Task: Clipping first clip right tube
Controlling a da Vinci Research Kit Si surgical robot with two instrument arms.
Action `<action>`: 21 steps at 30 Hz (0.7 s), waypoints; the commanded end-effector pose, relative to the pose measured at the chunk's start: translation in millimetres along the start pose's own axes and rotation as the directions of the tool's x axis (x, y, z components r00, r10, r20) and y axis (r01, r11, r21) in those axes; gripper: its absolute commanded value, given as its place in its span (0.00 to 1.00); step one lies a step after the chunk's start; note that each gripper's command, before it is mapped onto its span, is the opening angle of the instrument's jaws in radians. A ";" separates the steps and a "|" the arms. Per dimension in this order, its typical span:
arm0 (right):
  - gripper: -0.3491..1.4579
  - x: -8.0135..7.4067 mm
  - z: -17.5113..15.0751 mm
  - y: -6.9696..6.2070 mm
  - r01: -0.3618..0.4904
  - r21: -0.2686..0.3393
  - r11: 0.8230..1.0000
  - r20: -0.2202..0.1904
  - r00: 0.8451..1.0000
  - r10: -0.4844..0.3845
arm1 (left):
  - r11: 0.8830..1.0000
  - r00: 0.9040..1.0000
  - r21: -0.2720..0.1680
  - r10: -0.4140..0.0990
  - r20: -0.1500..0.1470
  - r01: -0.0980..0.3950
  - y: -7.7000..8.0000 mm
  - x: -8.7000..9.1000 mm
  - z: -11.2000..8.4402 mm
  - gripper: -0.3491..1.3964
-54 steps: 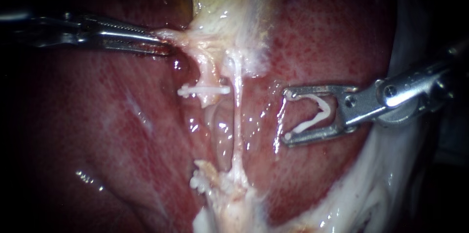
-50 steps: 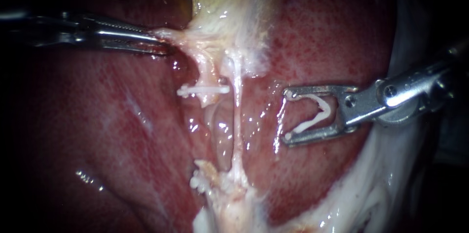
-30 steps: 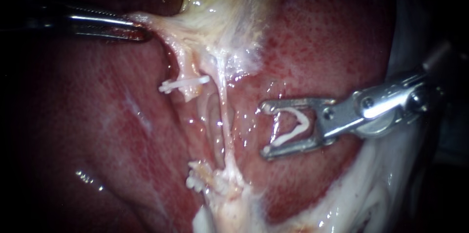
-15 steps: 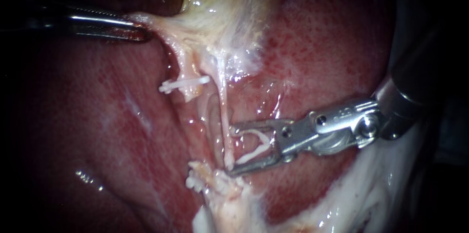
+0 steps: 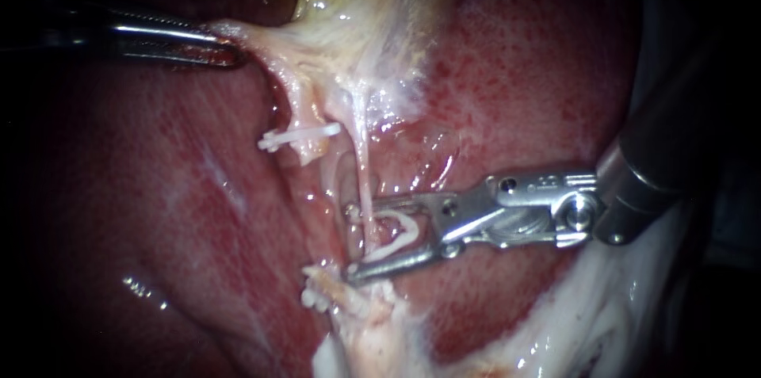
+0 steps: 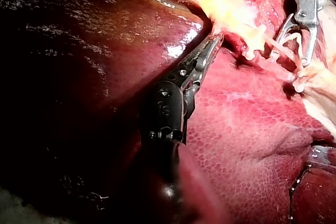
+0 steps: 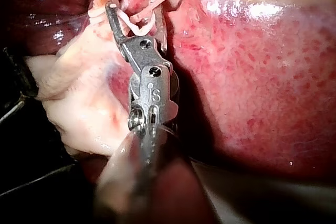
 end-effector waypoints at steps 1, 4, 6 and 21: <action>0.46 0.0 0.0 -0.1 -0.008 0.006 1.000 -0.006 1.000 0.008 | 1.000 1.000 0.000 0.000 0.000 0.000 0.0 0.0 0.0 0.00; 0.46 0.1 0.0 -0.6 -0.032 0.026 0.999 -0.027 0.999 0.033 | 1.000 1.000 0.000 0.000 0.000 0.000 0.0 0.0 0.0 0.00; 0.46 0.4 0.1 -1.2 -0.052 0.045 0.998 -0.048 0.997 0.054 | 1.000 1.000 0.000 0.000 0.000 0.000 0.0 0.0 0.0 0.00; 0.41 1.8 0.0 -3.6 -0.100 0.092 0.991 -0.080 0.991 0.108 | 1.000 1.000 0.000 0.000 0.000 0.000 -0.1 0.0 0.1 0.00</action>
